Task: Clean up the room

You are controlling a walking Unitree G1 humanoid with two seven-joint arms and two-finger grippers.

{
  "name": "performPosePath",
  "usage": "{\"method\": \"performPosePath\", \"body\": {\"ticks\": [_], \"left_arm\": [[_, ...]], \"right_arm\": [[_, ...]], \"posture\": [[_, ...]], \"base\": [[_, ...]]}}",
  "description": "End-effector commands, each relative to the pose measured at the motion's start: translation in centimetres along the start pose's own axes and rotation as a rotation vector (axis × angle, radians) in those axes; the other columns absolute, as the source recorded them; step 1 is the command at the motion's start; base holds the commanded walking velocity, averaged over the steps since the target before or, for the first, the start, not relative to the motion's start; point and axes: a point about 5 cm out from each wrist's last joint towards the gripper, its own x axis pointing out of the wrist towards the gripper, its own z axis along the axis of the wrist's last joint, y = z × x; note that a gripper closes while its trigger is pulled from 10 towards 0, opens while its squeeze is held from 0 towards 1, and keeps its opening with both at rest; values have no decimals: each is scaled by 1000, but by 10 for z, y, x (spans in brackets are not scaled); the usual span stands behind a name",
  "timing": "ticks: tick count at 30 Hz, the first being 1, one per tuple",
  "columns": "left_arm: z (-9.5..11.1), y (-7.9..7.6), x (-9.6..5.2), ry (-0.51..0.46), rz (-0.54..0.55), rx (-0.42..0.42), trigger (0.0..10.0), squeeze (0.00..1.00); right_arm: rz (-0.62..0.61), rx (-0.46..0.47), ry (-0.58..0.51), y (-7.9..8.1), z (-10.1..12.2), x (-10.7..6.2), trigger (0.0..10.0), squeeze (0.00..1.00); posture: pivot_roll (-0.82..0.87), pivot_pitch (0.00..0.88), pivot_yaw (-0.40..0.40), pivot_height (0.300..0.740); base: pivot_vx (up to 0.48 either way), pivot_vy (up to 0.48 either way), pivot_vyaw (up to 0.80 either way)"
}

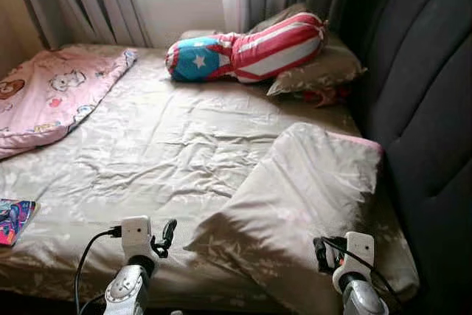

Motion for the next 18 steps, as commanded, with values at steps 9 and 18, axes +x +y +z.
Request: {"method": "performPosePath", "body": {"ticks": [9, 18], "left_arm": [[9, -3, 5, -26, -22, 0, 10000, 0], [13, -2, 7, -34, -16, 7, 10000, 0]], "right_arm": [[19, 7, -17, 10, 10, 6, 10000, 0], [36, 14, -49, 14, 21, 10, 10000, 0]], "posture": [[18, 0, -11, 666], [18, 0, -7, 666]], "base": [[0, 0, 0], [0, 0, 0]]}}
